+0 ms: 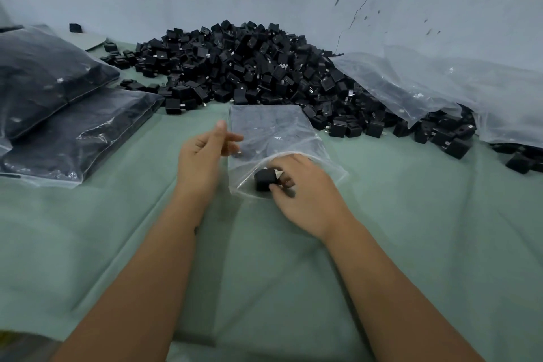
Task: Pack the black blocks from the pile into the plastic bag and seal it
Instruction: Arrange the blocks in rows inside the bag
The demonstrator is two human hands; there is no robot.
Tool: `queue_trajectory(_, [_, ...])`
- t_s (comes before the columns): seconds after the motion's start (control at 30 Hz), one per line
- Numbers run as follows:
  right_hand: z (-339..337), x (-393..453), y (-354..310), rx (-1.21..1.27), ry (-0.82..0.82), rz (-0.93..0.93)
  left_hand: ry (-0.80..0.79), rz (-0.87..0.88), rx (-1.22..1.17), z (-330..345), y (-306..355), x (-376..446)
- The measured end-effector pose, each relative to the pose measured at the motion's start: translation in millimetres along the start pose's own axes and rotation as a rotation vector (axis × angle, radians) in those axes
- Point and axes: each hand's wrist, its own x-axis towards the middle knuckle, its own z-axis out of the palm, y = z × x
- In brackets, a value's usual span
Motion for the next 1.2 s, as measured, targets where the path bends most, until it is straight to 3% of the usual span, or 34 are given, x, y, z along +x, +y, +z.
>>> queue_trajectory(0.1, [-2,0,4,0.121,0.022,0.097,0.152,-0.093,0.269,-6,-11,7])
queue_trajectory(0.27, [-2,-1,7,0.163,-0.081,0.105,0.090,-0.067,0.542,-5,-16,9])
queue_trajectory(0.63, [10,8,-8,-0.142,-0.267,0.089,0.044,-0.076,0.648,3,-18,7])
queue_trajectory(0.83, [15,12,-12,-0.138,-0.331,0.124,0.034,-0.080,0.668,3,-17,6])
queue_trajectory(1.03, [5,4,-12,-0.246,-0.188,-0.075,0.007,-0.050,0.669,3,-14,5])
queue_trajectory(1.13, [-10,-2,-13,-0.224,0.210,-0.252,0.007,-0.077,0.639,2,-10,5])
queue_trajectory(1.2, [-24,-2,-10,-0.191,0.473,-0.222,0.001,-0.068,0.613,1,-7,8])
